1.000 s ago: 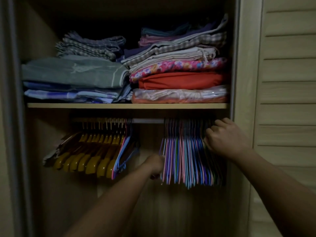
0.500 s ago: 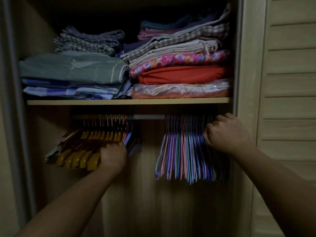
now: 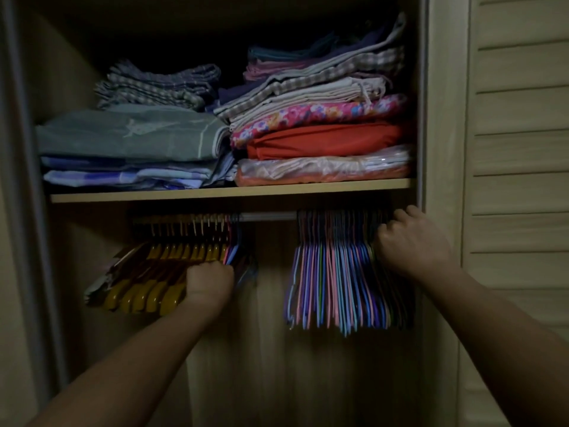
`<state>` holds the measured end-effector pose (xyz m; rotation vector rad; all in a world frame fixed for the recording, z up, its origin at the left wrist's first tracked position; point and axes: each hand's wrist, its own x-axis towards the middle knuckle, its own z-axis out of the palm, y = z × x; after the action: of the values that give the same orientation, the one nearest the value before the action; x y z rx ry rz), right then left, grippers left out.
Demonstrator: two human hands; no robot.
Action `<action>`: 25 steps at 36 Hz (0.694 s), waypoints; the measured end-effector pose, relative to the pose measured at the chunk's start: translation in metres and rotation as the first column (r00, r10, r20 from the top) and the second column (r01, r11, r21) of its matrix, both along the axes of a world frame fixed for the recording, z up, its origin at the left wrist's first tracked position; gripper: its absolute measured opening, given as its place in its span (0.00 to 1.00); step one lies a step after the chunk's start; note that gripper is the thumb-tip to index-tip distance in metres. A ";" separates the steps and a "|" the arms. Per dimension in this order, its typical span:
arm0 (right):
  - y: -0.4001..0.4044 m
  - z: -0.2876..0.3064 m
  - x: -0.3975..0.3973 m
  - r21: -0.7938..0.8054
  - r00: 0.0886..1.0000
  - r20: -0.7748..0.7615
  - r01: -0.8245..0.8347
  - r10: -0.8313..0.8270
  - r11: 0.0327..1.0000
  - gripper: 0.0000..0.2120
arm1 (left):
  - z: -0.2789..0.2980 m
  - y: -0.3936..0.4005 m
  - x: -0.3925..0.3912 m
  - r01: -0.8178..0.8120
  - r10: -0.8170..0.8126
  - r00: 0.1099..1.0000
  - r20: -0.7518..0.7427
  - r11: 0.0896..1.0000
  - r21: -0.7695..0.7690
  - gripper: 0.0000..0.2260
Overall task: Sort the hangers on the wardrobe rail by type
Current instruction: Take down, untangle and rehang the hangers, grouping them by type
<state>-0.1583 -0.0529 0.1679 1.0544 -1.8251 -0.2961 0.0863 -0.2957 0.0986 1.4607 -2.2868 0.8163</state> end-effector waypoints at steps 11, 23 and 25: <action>-0.003 -0.007 0.001 -0.008 1.000 0.001 0.006 -0.006 1.000 0.10 | 0.039 0.012 -0.014 0.135 -0.141 0.985 -0.097 0.989 -0.064 0.06; -0.008 -0.008 -0.006 -0.044 0.998 0.012 -0.056 0.057 0.997 0.11 | 0.070 -0.006 -0.058 0.170 -0.136 0.961 -0.241 0.977 0.129 0.14; -0.009 -0.007 -0.009 -0.063 0.997 0.020 -0.074 0.075 0.995 0.11 | 0.062 -0.006 -0.068 0.175 -0.132 0.961 -0.244 0.971 0.163 0.14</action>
<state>-0.1675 -0.0619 0.1611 1.0833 -1.7989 -0.1824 0.0184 -0.3018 0.1611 1.3480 -2.3074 0.3761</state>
